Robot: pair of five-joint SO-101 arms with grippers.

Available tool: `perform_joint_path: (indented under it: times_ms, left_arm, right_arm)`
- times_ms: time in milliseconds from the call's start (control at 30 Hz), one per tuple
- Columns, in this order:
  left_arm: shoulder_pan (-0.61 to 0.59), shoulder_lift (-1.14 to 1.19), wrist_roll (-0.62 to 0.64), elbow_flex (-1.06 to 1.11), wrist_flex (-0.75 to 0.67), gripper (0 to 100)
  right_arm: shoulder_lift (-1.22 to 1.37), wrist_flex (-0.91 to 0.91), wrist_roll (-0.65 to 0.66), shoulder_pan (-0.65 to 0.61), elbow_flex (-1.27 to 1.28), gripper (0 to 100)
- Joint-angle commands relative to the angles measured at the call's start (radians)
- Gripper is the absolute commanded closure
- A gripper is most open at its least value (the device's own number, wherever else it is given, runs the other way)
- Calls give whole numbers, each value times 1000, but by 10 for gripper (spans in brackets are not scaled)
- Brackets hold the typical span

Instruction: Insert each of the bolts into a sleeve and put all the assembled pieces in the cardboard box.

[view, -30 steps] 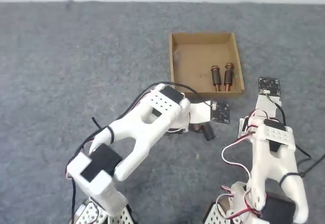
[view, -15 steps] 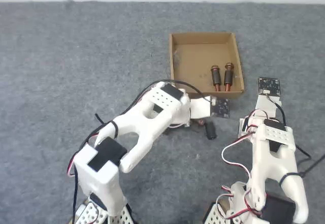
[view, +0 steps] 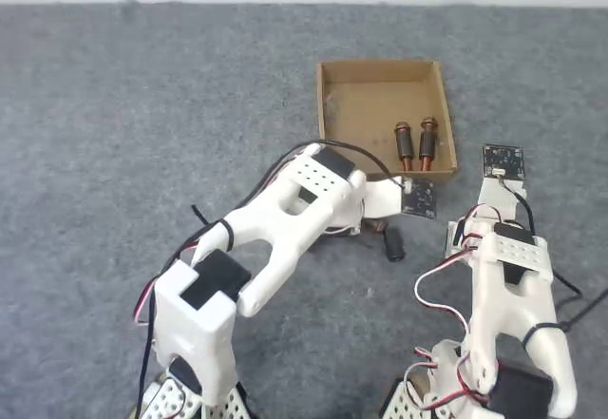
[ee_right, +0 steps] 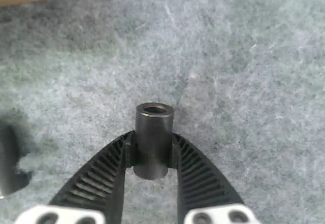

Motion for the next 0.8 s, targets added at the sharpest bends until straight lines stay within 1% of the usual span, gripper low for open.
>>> perform_joint_path:
  times_ms: [0,133,267,433,600,700,767]
  left_arm:
    - [52,2,-11,-18,54,927]
    - [51,6,-11,-18,55,927]
    - [15,8,-9,-15,49,927]
    - [14,9,-9,-13,48,928]
    - [3,11,-9,-13,5,928]
    - [-18,35,-9,-41,8,927]
    - [-20,61,-8,-76,35,927]
  right_arm:
    - [2,-18,14,-10,-60,991]
    - [2,-18,14,-10,-60,991]
    - [2,-18,14,-10,-60,991]
    - [2,-18,14,-10,-60,991]
    - [2,-16,14,-10,-60,991]
    - [2,-16,14,-10,-60,991]
    - [2,-16,15,-10,-60,991]
